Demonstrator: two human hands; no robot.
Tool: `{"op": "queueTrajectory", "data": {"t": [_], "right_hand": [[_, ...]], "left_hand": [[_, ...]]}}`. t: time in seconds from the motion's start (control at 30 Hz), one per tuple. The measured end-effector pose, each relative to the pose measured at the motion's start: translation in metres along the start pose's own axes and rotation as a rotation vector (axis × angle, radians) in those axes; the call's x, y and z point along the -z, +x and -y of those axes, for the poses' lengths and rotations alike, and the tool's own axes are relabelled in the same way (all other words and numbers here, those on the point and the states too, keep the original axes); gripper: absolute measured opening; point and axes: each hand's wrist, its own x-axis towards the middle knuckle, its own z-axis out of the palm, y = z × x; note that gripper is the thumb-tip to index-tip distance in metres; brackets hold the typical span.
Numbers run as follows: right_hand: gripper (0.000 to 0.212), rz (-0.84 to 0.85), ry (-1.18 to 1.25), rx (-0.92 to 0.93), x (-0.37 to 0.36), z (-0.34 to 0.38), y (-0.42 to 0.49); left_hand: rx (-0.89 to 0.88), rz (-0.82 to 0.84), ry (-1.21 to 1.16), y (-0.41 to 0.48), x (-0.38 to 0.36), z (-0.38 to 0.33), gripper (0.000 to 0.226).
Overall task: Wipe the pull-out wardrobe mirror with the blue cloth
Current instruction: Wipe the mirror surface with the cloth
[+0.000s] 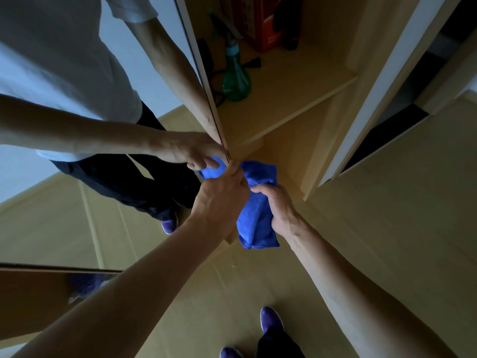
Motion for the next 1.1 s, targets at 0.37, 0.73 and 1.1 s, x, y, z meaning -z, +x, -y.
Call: {"op": "queueTrajectory", "data": {"t": [0.37,0.73,1.1], "right_hand": [[0.018,-0.077,-0.068,-0.135,0.002,-0.013,-0.002],[0.010,-0.027,-0.179,0.038,-0.020,0.064,-0.030],[0.018,-0.073,-0.286,-0.063,-0.017,0.049,-0.023]], "left_hand": [[0.124,-0.012,0.064,0.016,0.082,0.022,0.026],[0.104,0.004,0.142,0.000,0.106,0.034,0.026],[0.027,-0.048,0.173,-0.009,0.103,0.040,0.026]]}}
